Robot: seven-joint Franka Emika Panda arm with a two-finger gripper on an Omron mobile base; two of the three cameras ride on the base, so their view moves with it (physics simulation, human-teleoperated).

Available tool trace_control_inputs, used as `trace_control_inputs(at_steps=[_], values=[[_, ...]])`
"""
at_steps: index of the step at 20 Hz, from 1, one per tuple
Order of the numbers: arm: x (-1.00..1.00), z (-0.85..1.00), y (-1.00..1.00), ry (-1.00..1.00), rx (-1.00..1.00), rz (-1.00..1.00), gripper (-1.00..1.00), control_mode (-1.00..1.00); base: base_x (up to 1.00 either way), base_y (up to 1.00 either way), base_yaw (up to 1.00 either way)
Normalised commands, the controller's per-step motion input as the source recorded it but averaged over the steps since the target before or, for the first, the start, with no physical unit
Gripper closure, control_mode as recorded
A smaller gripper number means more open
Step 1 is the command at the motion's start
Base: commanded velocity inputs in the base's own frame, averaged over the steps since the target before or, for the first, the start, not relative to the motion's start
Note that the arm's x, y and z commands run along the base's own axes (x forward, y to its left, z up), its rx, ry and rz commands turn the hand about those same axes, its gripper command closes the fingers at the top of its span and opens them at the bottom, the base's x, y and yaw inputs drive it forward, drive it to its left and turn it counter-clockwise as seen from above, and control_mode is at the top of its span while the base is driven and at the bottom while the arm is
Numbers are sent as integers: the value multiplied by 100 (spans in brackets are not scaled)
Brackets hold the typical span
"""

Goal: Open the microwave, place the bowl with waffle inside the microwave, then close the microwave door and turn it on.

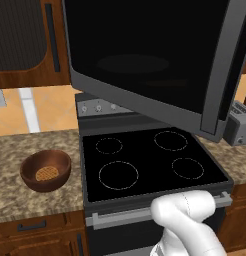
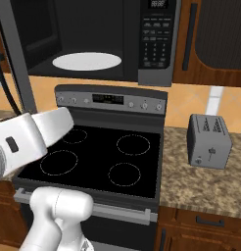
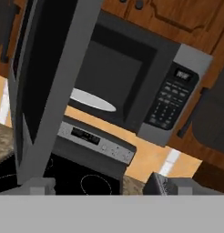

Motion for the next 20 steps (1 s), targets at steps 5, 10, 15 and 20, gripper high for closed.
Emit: trace_control_inputs(at_steps=[5, 10, 15, 20], values=[[63, -24, -4, 6, 0, 32, -100, -100, 0, 0, 0], [35, -54, 0, -15, 0, 47, -100, -100, 0, 0, 0], [18, -17, 0, -19, 0, 45, -100, -100, 0, 0, 0], [48, 0, 5, -24, 0, 23, -100, -100, 0, 0, 0]])
